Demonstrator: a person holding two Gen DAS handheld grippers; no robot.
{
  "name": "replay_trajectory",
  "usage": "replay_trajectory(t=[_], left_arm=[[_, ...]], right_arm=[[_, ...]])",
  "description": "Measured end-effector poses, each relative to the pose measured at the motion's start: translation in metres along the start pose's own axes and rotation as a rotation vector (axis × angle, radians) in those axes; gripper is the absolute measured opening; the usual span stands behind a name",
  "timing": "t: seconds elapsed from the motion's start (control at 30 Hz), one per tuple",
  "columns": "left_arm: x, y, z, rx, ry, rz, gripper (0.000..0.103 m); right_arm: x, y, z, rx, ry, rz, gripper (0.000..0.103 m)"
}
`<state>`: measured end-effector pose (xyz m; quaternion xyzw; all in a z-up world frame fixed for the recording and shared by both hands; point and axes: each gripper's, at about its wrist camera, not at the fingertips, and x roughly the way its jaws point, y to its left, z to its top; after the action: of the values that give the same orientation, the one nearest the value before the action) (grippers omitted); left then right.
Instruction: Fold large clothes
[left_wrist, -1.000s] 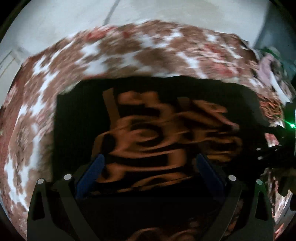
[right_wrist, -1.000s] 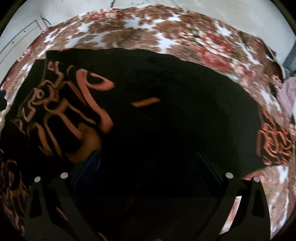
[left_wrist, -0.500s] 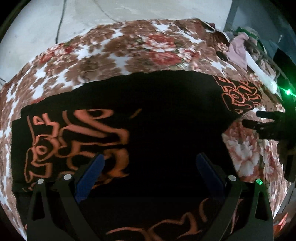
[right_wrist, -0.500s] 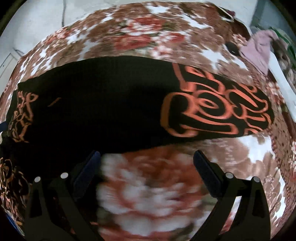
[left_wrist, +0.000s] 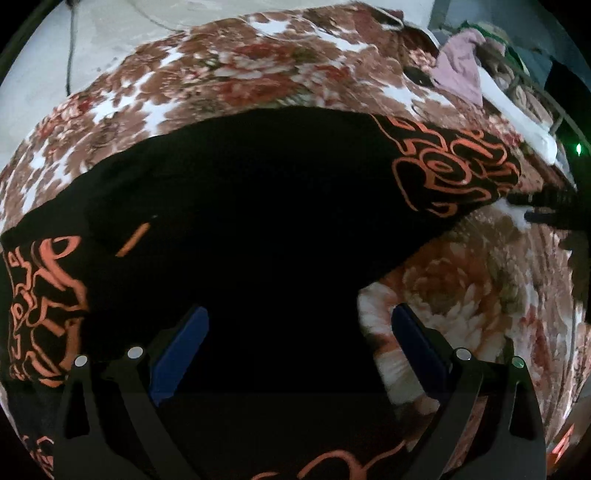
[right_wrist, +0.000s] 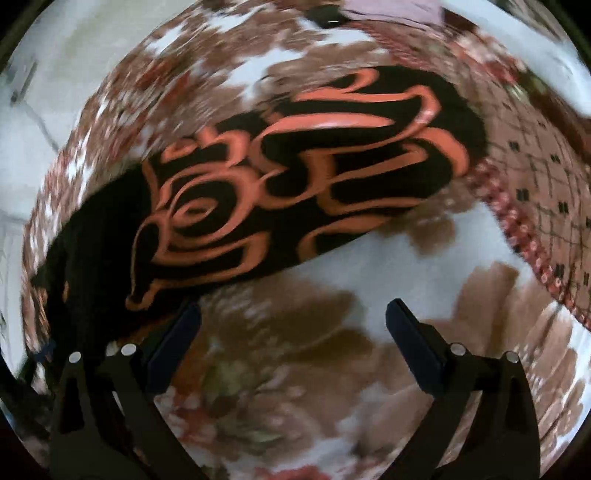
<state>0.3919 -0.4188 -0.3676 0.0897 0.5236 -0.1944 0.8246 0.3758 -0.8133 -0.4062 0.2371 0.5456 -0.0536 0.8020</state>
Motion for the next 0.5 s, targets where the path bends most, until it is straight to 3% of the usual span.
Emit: replay_trajectory(t=[0.27,0.5], left_arm=[[0.020,-0.018,0.005,0.028,0.025,0.030,0.097],[0.030,-0.021,0.011,0.007,0.023,0.030,0.097]], right_arm=[[0.004,-0.081,0.044,0.295,-0.048,0.207,0.098],[0.016,-0.117,0.065,0.463,-0.063,0.298,0.099]])
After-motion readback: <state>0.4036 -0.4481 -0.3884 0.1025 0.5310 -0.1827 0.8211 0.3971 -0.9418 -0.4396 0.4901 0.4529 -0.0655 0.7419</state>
